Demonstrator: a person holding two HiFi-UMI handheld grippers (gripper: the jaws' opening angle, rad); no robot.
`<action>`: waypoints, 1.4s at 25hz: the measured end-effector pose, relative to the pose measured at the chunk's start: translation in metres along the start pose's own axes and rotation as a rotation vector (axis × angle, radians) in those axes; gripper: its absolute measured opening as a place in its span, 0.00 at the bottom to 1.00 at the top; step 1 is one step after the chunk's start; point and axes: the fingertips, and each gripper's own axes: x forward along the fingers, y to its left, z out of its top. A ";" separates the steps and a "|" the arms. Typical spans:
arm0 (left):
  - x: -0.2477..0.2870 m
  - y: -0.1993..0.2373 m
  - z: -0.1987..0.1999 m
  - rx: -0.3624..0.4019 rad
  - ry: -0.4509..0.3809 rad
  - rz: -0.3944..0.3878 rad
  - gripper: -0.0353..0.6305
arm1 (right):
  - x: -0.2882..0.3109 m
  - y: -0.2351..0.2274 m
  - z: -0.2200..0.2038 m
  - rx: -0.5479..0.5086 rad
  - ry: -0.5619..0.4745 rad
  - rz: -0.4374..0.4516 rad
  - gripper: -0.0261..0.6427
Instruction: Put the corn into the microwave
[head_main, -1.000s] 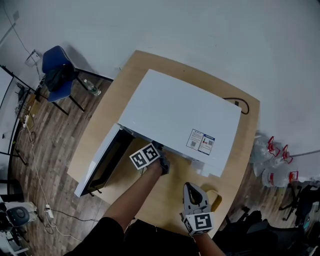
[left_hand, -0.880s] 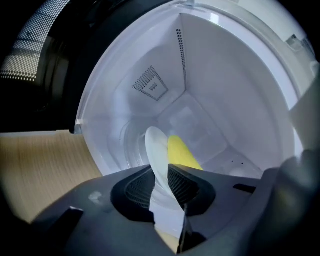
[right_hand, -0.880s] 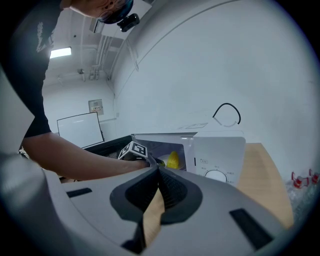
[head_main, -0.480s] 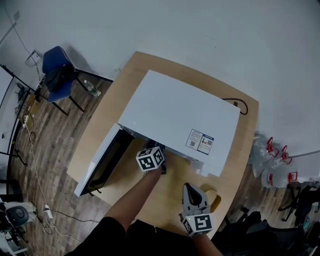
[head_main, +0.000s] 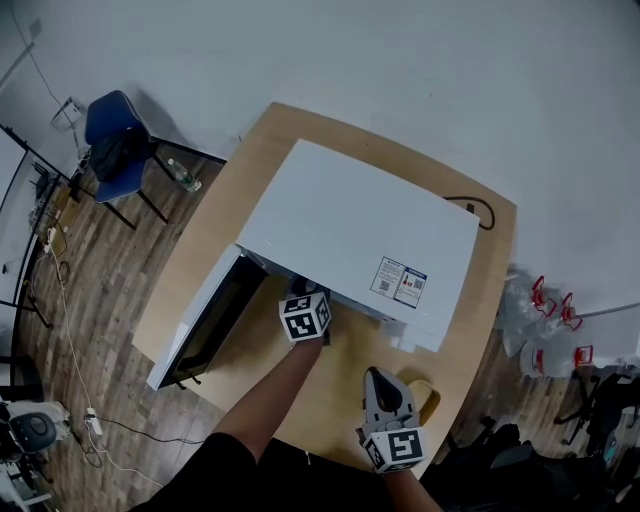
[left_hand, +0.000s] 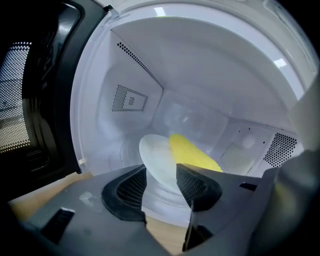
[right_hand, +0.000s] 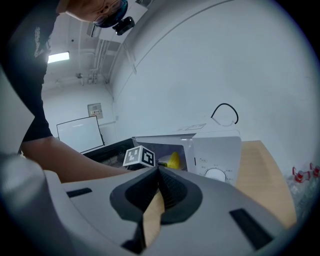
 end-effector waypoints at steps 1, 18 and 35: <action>0.000 0.000 0.000 0.002 -0.004 0.007 0.30 | 0.000 0.002 0.001 -0.001 -0.003 0.005 0.13; 0.001 0.002 -0.002 0.083 0.001 0.103 0.36 | -0.008 -0.005 -0.002 0.023 -0.005 -0.002 0.13; 0.001 -0.001 -0.006 0.128 0.014 0.092 0.38 | -0.016 -0.003 -0.005 0.025 -0.009 -0.027 0.13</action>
